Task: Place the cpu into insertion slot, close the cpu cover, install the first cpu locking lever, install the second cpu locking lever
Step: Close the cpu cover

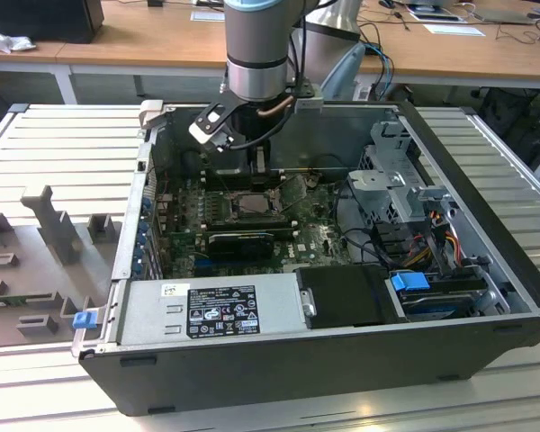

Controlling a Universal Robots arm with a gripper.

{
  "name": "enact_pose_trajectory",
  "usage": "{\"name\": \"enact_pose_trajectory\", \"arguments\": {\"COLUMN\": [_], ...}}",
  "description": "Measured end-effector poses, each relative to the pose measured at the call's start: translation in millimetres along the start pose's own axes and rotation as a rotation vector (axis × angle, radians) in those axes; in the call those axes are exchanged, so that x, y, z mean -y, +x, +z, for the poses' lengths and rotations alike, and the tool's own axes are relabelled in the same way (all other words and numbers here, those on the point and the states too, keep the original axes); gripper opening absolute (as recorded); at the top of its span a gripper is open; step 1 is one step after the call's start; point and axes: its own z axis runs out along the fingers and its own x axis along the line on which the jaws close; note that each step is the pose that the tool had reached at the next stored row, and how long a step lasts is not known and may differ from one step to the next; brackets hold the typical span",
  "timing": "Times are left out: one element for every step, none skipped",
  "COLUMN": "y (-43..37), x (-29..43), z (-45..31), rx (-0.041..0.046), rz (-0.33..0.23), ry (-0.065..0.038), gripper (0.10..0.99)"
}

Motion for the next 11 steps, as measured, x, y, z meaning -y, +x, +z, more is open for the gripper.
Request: {"name": "enact_pose_trajectory", "arguments": {"y": [0.0, 0.0, 0.0, 0.0, 0.0, 0.0, 0.1, 0.1, 0.1, 0.4, 0.9], "x": [-1.6, -2.9, -5.2, -8.0, -11.0, -13.2, -14.7, -15.1, -16.4, -17.2, -17.6], "z": [0.0, 0.0, 0.2, 0.3, 0.2, -0.1, -2.1, -7.2, -10.2, -15.2, -18.8], "rx": [0.0002, 0.0002, 0.0002, 0.0003, 0.0006, 0.0006, 0.0004, 0.0004, 0.0005, 0.0004, 0.0005], "rz": [0.000, 0.000, 0.000, 0.000, 0.000, 0.000, 0.000, 0.000, 0.000, 0.000, 0.000], "ry": [0.000, 0.000, 0.000, 0.000, 0.001, 0.001, 0.002, 0.002, 0.002, 0.002, 0.002], "gripper": [0.106, 0.106, 0.106, 0.106, 0.106, 0.106, 0.106, 0.106, 0.106, 0.106, 0.106]}}
